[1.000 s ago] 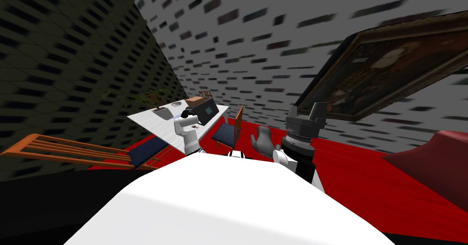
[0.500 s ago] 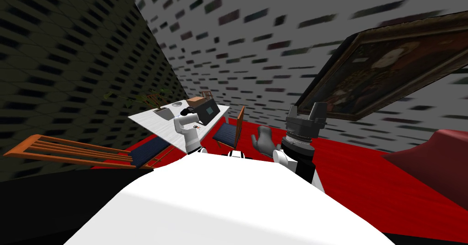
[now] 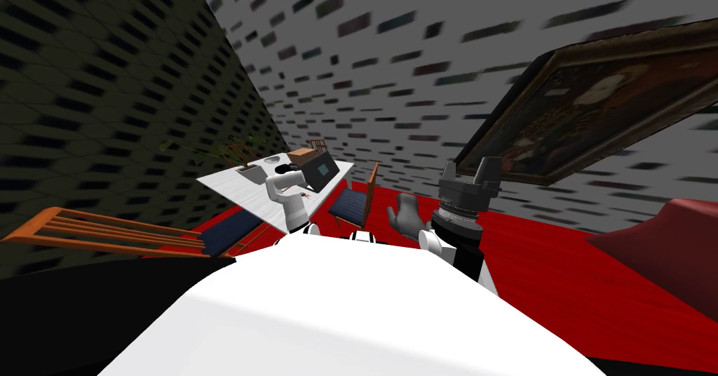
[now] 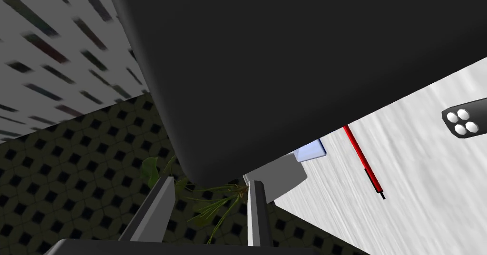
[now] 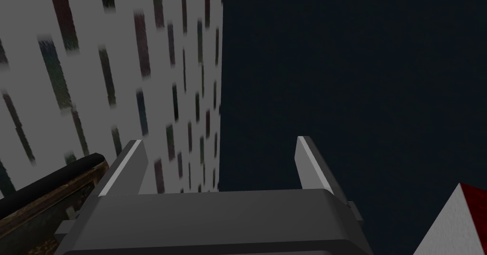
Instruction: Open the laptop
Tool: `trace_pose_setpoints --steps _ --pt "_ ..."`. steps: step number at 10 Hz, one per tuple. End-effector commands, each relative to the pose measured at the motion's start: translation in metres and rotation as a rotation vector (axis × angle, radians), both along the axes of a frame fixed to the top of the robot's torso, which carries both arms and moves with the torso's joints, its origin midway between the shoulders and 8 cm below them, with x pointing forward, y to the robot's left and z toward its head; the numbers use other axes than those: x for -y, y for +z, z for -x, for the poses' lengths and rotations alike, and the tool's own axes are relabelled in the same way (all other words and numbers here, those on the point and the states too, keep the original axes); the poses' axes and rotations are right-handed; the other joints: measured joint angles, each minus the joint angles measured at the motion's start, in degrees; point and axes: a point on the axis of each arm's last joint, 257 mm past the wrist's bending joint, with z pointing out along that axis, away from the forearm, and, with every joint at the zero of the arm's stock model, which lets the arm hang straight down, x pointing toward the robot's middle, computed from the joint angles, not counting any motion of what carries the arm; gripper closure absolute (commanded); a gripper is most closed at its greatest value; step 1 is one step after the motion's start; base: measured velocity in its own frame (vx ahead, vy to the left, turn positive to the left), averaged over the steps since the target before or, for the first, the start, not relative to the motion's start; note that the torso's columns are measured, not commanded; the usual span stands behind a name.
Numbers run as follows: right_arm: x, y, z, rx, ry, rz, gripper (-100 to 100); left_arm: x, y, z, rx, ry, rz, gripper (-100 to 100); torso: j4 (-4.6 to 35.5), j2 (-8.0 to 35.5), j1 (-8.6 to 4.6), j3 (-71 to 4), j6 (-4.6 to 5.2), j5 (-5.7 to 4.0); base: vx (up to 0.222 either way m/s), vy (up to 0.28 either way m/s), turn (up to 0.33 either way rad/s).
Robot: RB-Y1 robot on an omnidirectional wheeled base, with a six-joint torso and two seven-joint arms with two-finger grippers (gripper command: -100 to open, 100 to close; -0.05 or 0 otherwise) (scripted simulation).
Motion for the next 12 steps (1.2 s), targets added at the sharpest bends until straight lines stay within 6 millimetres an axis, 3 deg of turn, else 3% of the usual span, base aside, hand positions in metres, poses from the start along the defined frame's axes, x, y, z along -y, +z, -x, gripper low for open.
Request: trace_pose_setpoints --steps 1,12 --pt "0.000 0.000 0.000 0.000 0.000 0.000 0 0.002 -0.006 0.001 -0.011 0.003 0.042 100 0.04 0.02 -0.12 0.01 -0.01 -0.08 0.001 0.048 -0.002" --pt "0.000 0.000 0.000 0.000 0.000 0.000 0 0.028 -0.053 0.007 -0.087 0.011 0.321 100 -0.11 -0.16 0.05 -0.10 0.10 0.07 0.017 0.075 -0.006"
